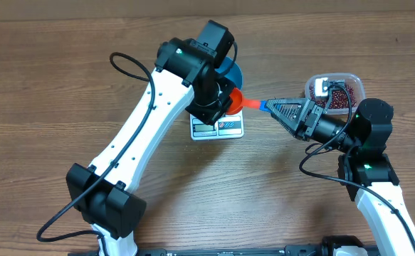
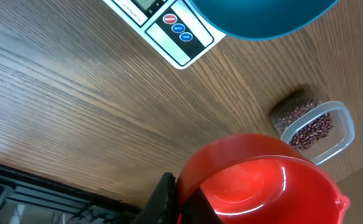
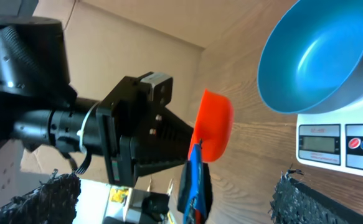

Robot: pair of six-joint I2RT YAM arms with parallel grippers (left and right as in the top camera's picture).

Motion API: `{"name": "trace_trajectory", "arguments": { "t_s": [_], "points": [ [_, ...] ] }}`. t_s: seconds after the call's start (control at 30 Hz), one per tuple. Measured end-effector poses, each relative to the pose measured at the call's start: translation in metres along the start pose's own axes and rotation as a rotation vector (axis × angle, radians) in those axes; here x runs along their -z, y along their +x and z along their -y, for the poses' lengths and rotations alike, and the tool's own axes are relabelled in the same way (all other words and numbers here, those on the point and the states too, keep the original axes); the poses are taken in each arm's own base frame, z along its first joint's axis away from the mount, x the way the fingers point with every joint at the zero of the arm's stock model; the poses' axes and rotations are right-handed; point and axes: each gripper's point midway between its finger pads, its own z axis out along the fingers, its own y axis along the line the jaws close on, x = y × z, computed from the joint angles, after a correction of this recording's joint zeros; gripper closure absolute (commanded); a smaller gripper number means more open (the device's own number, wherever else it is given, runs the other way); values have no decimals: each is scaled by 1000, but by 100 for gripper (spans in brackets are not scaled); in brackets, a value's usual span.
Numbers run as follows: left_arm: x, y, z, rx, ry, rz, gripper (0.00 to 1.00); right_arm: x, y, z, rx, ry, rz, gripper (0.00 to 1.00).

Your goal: Scoop item into bowl and weigh 150g on scale

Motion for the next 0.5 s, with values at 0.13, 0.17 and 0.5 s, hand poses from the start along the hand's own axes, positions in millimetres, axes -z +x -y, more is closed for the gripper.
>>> {"name": "trace_trajectory", "arguments": {
  "t_s": [0.13, 0.17, 0.5],
  "points": [
    [-1, 0, 0, 18, -1, 17, 96, 0, -2, 1, -2, 8, 13, 0],
    [-1, -1, 0, 26, -1, 19, 96, 0, -3, 2, -1, 10, 16, 0],
    [-4, 14, 4, 28, 9, 18, 96, 0, -4, 2, -14, 14, 23, 0]
  ]
}}
